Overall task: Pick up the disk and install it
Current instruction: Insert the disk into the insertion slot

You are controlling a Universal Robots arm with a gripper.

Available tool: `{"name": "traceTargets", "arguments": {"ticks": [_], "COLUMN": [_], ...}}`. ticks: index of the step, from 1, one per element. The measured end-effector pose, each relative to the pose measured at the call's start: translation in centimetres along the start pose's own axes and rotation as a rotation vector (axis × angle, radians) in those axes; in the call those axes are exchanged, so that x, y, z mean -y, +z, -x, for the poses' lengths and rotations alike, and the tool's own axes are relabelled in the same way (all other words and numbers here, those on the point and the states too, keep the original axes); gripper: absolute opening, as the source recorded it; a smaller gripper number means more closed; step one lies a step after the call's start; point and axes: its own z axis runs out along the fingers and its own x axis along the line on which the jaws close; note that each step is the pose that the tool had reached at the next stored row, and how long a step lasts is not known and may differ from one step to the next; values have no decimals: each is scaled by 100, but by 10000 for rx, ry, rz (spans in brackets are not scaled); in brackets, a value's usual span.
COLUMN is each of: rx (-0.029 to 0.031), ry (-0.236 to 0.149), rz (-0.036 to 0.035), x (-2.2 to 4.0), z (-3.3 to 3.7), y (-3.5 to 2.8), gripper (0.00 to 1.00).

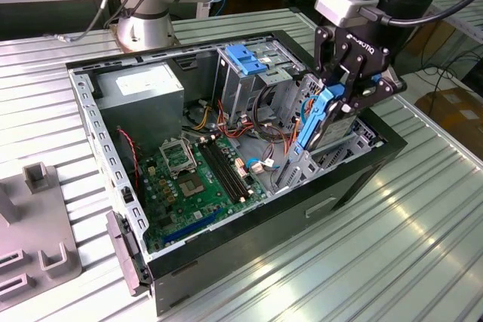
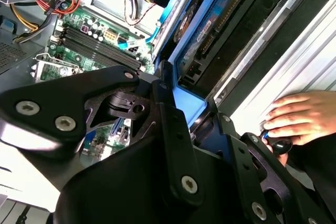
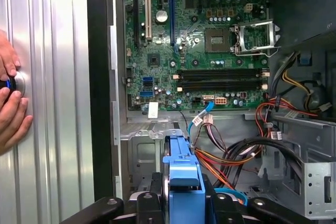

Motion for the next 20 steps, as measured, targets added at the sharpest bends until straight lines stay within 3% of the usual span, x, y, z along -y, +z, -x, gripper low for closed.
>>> {"name": "traceTargets", "arguments": {"ticks": [20], "rx": [86], "ry": [2], "rz": [2], "x": [-2], "z": [-11], "y": [225], "gripper": [37]}}
